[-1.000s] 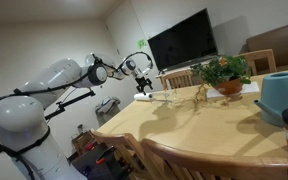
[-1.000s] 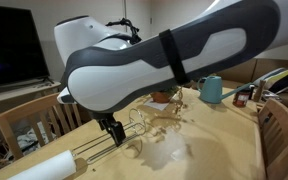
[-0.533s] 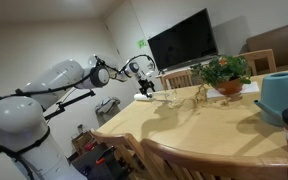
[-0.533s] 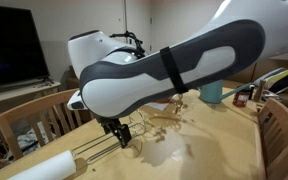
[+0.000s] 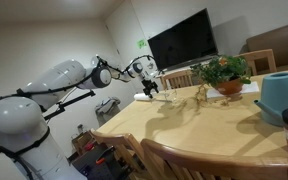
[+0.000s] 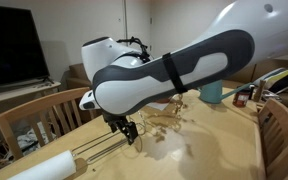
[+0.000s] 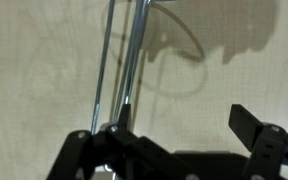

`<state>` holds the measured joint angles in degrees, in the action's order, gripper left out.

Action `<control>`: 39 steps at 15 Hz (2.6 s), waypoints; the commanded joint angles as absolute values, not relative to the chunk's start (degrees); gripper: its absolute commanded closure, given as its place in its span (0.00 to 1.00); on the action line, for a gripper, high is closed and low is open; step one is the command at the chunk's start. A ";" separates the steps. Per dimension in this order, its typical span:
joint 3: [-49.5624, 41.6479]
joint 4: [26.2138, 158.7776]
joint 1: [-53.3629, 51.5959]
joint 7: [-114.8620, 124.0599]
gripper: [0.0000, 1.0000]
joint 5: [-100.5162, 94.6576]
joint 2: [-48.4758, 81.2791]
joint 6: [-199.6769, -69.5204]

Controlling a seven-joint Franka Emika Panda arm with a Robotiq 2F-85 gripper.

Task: Set the paper towel stand upright on the table

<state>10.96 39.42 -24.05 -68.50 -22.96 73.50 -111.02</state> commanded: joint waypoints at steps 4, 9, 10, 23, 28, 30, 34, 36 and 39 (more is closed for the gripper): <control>11.20 37.52 -23.25 -71.68 0.00 -22.78 75.37 -110.80; 11.43 37.52 -23.22 -72.25 0.00 -22.67 75.20 -110.98; 11.50 37.65 -23.32 -72.13 0.00 -22.68 74.91 -111.08; 12.17 35.26 -22.65 -72.06 0.00 -22.05 76.37 -110.74; 12.04 34.67 -22.67 -72.28 0.00 -22.18 77.31 -110.53; 12.03 34.52 -22.66 -72.22 0.00 -22.16 77.62 -110.36; 12.05 34.25 -22.74 -72.19 0.00 -22.13 77.61 -109.82; 11.94 34.15 -22.83 -71.95 0.08 -22.20 77.61 -109.67; 12.01 34.12 -22.75 -71.88 0.00 -22.16 77.44 -110.00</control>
<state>11.45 36.55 -22.94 -70.65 -22.91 76.42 -110.98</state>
